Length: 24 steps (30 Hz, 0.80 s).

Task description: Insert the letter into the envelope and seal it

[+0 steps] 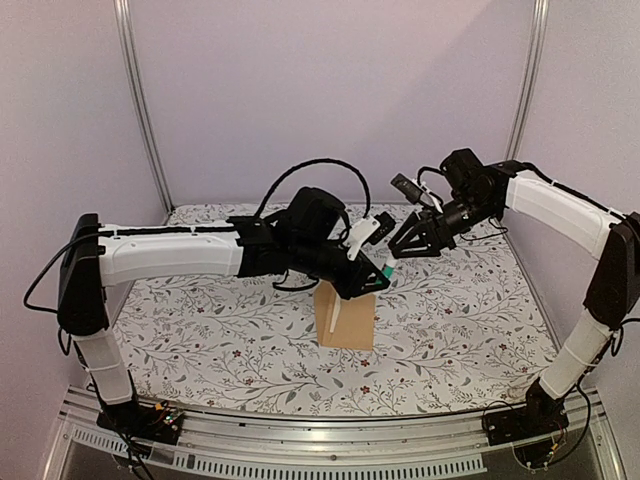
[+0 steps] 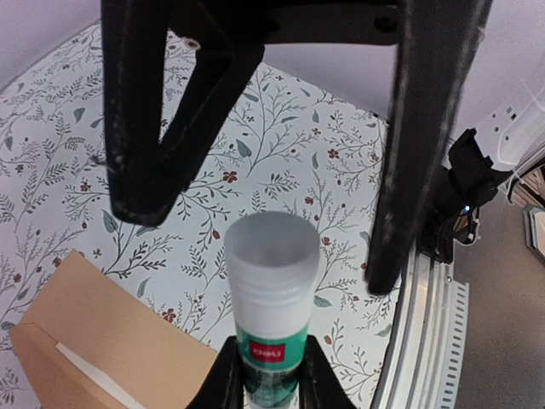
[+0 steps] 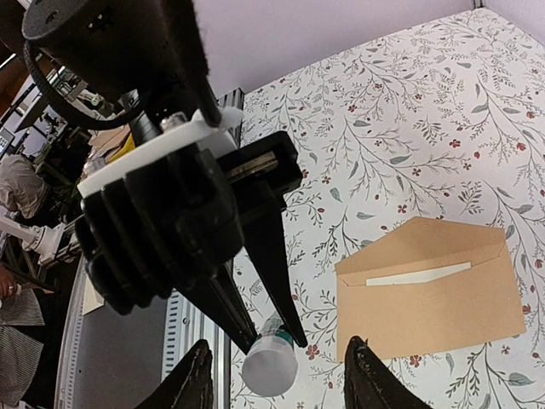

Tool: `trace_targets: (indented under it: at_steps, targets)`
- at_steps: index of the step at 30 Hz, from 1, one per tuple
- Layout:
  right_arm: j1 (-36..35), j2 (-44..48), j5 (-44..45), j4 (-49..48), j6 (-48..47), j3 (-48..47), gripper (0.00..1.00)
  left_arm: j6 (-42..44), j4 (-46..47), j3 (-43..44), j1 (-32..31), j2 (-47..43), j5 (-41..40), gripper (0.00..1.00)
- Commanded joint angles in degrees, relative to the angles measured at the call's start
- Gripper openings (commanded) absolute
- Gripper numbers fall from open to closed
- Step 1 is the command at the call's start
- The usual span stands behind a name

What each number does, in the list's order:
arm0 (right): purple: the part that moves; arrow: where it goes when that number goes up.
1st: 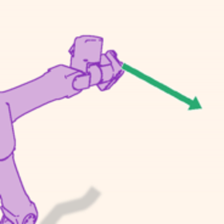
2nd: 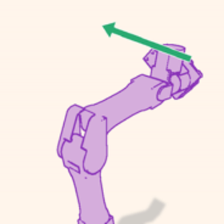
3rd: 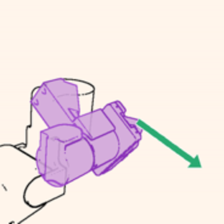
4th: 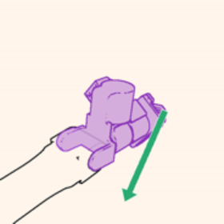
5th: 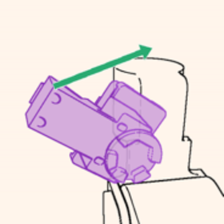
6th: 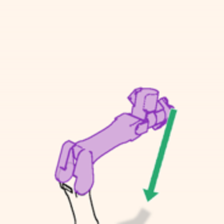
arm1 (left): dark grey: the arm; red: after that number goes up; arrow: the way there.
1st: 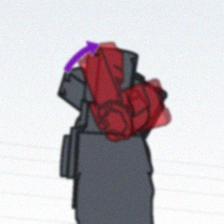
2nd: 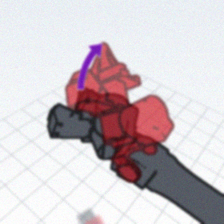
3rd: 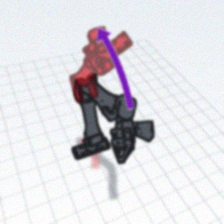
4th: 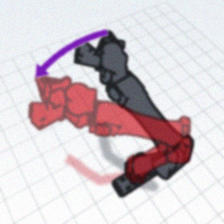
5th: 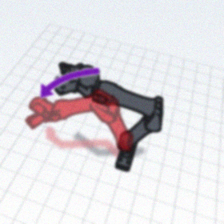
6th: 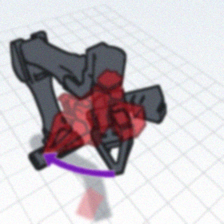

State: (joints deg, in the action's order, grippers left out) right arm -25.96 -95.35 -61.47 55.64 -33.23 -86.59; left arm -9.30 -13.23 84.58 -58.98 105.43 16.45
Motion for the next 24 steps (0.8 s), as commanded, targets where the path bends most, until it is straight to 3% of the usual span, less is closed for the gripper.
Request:
trace_targets:
  at_steps: [1, 5, 17, 24]
  targets:
    - [-0.5, -1.2, -1.2, 0.9, -1.0, 1.1, 0.50, -0.4, 2.8, 0.0, 1.1, -1.8, 0.8, 0.00]
    - [-0.5, -1.6, -1.4, 1.1, -1.1, 0.9, 0.44, -0.4, 3.1, 0.0, 1.2, -1.9, 1.0, 0.00]
    - [-0.6, -2.6, -3.2, 2.2, -2.0, 0.7, 0.15, -0.6, 3.3, -0.2, 1.6, -1.6, 2.0, 0.00]
    - [-0.5, -2.9, -0.4, 5.9, -6.6, -2.6, 0.03, 0.6, 2.6, -0.8, 2.6, -1.4, 5.4, 0.00]
